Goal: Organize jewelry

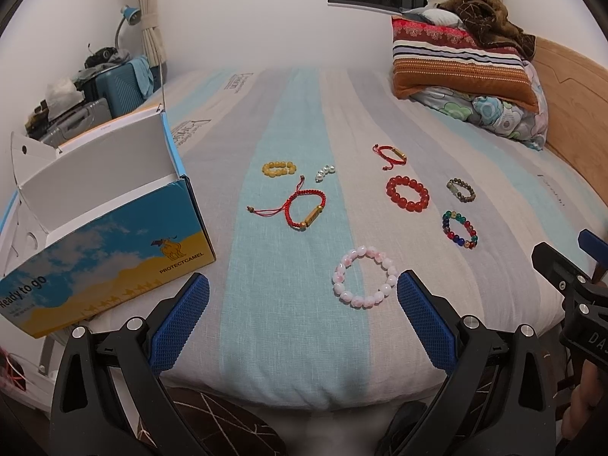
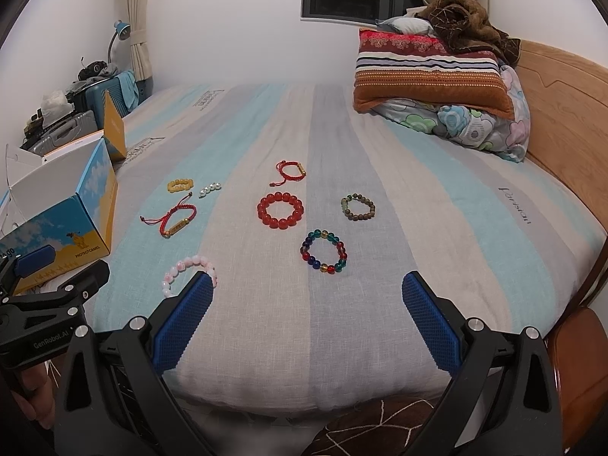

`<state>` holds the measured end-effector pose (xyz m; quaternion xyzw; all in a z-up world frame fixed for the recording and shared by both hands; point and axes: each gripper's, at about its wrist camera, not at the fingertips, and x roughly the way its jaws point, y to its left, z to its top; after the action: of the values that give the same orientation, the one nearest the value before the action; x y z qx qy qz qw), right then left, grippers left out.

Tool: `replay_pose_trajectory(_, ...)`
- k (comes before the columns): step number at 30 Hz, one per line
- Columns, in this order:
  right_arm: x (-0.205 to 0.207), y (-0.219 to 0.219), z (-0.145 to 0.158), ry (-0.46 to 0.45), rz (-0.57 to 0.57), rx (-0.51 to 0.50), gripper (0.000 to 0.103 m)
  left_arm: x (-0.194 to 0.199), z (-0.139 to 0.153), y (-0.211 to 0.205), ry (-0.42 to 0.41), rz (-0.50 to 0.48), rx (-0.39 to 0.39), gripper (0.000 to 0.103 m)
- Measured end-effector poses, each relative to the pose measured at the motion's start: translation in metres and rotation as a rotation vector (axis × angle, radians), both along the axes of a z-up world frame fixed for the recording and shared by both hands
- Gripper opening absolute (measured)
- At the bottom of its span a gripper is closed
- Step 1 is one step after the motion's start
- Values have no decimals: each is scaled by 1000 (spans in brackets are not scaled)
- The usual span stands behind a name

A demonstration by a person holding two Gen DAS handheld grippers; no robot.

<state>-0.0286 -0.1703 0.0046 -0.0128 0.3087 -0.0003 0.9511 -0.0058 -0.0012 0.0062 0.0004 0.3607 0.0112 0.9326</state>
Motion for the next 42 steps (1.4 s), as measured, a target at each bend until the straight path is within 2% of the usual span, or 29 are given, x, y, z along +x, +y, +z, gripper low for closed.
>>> replay_pose_trajectory(15, 3, -3, 0, 6, -6, -3, 96, 7, 1, -3, 4, -8, 11, 97)
replay_pose_trajectory(24, 50, -18, -9, 53, -20, -8, 96, 47, -23, -14, 63, -35, 11, 97)
replay_pose_trajectory(36, 131, -41, -67, 170, -46, -8, 95, 103, -83, -20, 166, -75, -19, 97)
replay_pose_trajectory(42, 153, -49, -93, 211, -48, -3, 89, 117, -102, -23, 184, -85, 14, 97)
